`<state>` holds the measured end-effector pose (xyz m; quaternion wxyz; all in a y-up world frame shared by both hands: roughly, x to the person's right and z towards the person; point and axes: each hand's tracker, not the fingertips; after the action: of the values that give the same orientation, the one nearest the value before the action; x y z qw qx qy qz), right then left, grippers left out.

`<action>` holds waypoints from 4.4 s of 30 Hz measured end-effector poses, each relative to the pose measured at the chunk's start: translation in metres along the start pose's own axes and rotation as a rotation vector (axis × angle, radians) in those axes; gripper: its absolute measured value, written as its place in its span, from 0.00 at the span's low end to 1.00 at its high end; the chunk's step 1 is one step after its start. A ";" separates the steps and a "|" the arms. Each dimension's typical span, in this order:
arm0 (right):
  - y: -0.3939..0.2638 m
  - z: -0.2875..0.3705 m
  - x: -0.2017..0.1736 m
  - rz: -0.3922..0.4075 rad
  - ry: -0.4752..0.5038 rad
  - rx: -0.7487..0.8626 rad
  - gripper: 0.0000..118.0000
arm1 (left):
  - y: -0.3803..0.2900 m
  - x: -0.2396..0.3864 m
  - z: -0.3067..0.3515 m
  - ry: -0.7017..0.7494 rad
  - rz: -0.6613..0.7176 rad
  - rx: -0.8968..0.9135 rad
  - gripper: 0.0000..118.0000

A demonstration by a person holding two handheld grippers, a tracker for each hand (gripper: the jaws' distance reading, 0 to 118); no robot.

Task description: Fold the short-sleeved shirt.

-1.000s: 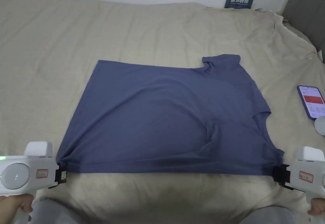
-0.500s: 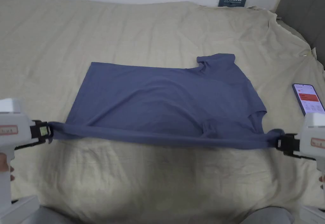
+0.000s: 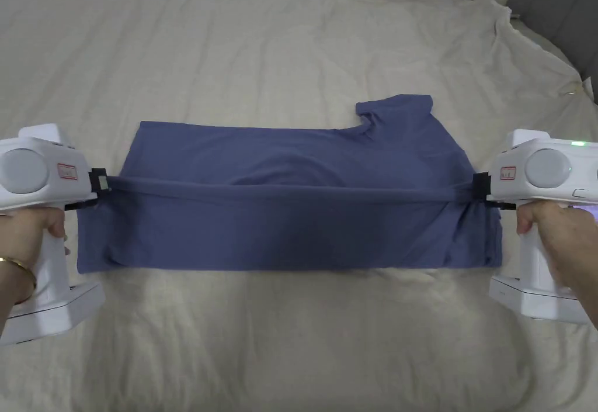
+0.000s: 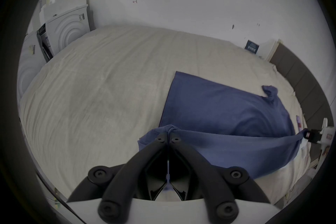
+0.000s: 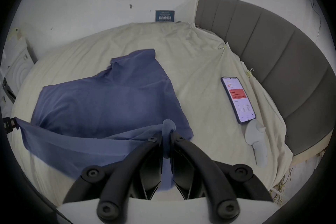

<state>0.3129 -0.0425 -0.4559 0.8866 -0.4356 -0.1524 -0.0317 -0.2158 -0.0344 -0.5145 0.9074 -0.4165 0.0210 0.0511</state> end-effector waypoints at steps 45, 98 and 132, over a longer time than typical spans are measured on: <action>-0.158 0.230 -0.009 0.004 0.164 0.667 0.01 | -0.150 0.015 0.185 -0.040 -0.173 0.583 0.00; -0.053 -0.015 0.001 -0.061 0.068 -0.243 0.07 | -0.093 0.005 0.100 -0.175 0.066 0.183 0.67; -0.036 0.014 0.012 0.018 0.127 -0.172 0.07 | -0.005 -0.021 0.019 -0.009 -0.042 -0.238 0.00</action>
<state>0.3145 -0.0535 -0.4166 0.8540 -0.5086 -0.0885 -0.0645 -0.2360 -0.0252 -0.4967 0.8525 -0.5215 0.0018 0.0361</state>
